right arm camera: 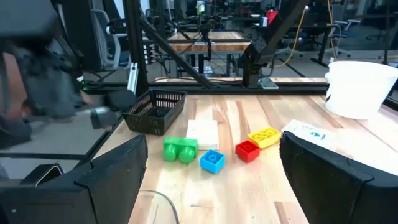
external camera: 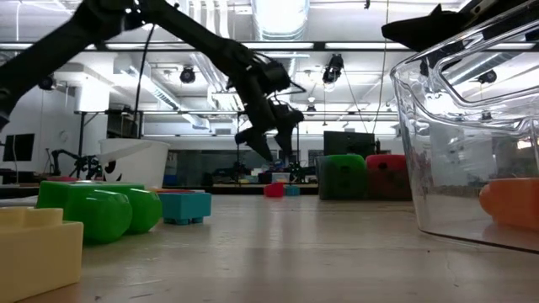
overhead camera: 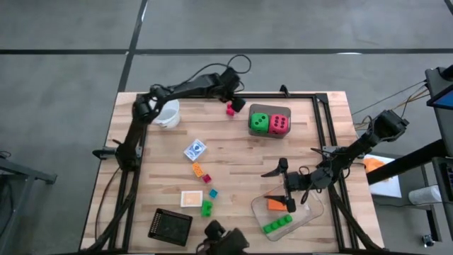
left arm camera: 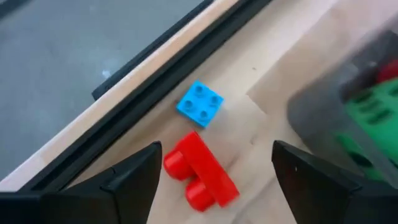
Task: Pick & Place Toys
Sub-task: Put the red game piece into the transparent bin
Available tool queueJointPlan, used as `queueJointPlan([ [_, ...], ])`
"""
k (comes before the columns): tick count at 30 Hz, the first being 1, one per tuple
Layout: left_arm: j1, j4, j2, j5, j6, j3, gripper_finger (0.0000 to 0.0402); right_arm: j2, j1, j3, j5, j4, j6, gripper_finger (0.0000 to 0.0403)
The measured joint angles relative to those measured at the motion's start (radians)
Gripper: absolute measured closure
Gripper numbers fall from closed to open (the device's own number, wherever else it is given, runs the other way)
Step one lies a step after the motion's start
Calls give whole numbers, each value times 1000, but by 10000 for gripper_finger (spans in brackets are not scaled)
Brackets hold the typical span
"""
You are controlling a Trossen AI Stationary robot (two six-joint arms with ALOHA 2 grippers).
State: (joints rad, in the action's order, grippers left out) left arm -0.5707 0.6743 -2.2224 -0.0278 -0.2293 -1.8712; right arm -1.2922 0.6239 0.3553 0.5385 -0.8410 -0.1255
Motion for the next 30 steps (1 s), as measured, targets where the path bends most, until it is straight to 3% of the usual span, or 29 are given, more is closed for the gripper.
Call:
queueJointPlan([
  [6,-18,67,-77,-25,-38,-57,110,0,0,0,0,9,0,46],
  [30,-25,134,-115,-1,-48,-55,110,0,0,0,0,12,1,46],
])
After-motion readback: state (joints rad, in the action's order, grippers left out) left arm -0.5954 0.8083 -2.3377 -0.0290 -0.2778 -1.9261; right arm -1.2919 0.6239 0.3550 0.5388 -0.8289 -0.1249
